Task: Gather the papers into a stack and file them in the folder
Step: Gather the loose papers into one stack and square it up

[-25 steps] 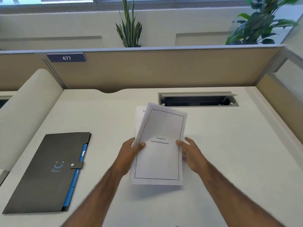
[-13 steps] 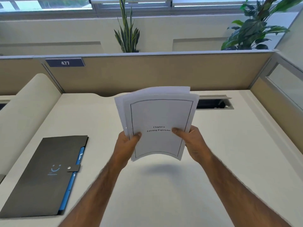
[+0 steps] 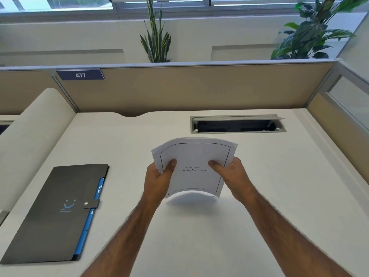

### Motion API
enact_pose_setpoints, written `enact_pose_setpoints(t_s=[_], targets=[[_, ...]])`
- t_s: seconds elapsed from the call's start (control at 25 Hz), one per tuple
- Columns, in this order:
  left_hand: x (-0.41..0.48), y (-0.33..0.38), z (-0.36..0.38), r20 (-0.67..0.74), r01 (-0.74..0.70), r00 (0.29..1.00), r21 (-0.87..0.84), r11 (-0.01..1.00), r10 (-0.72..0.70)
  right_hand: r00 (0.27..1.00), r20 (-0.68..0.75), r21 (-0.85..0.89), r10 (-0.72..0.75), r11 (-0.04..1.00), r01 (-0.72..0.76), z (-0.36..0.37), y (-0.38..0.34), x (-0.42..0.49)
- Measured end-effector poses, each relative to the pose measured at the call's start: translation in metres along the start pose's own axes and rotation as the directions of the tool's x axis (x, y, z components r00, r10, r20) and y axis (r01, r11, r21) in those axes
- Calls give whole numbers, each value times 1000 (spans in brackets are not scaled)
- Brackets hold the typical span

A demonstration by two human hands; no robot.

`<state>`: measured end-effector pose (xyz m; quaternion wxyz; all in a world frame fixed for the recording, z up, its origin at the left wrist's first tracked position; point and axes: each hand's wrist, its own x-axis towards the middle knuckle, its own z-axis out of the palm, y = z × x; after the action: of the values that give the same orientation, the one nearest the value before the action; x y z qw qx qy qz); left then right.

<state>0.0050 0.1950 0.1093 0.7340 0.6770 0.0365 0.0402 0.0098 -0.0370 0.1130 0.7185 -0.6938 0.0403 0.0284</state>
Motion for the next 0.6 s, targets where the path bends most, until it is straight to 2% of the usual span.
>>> enact_pose_setpoints(t_s=[0.2, 0.28, 0.36, 0.44, 0.52, 0.6], targets=[[-9, -7, 9, -65, 57, 996, 26, 998, -56, 995, 23, -134, 99, 986, -95, -1, 25, -2], [-2, 4, 10, -126, 49, 990, -93, 994, -60, 993, -32, -157, 115, 981, -118, -8, 29, -4], [12, 21, 5, -178, 20, 981, -300, 954, -76, 987, -115, -31, 114, 993, -118, -16, 31, -7], [21, 36, 4, -205, -7, 973, -489, 872, -108, 980, -110, 243, 165, 961, -134, -17, 29, -10], [22, 44, 13, -172, -7, 979, -572, 820, -112, 984, -1, 462, 178, 873, -158, -4, 22, -12], [19, 46, 19, -135, 15, 985, -563, 826, -110, 987, 29, 568, 157, 810, -145, 13, 12, -6]])
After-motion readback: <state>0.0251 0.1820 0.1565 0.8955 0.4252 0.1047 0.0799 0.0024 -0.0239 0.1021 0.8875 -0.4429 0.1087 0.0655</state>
